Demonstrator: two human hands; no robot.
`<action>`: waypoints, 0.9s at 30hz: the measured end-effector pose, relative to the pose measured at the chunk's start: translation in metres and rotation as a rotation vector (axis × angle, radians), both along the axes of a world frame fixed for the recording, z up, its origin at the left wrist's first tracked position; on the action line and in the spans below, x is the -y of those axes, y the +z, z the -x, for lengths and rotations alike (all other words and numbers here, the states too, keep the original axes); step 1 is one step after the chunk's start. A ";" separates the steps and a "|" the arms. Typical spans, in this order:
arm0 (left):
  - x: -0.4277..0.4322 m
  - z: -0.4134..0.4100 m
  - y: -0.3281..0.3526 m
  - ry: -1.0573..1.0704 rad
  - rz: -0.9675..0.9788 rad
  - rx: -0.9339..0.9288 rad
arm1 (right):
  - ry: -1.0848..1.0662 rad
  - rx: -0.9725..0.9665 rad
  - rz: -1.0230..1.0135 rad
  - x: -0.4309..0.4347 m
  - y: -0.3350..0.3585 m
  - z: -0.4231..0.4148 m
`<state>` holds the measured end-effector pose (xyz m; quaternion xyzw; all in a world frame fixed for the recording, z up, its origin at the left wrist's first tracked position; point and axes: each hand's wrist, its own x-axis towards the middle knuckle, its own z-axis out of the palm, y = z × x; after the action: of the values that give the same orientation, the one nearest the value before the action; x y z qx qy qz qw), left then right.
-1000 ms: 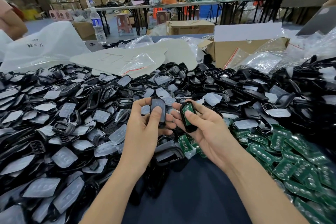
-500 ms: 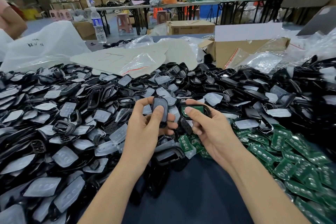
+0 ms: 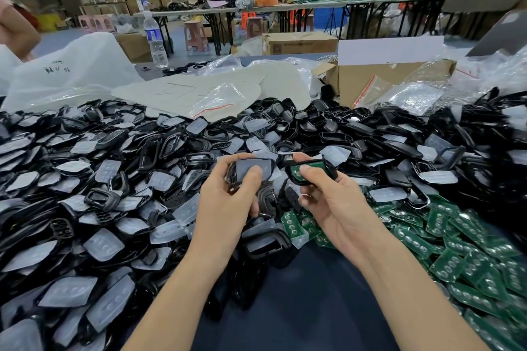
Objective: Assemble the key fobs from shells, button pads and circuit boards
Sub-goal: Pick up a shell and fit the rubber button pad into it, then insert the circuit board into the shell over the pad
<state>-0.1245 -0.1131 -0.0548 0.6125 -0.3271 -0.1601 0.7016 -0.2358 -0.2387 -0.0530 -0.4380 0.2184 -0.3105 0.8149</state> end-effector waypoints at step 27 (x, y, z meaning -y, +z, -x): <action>0.004 0.003 -0.014 0.081 -0.259 0.433 | 0.155 -0.063 0.197 -0.006 -0.007 0.002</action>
<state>-0.1276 -0.1168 -0.0684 0.7298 -0.4216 -0.0374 0.5369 -0.2374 -0.2322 -0.0601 -0.5408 0.1777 -0.2526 0.7824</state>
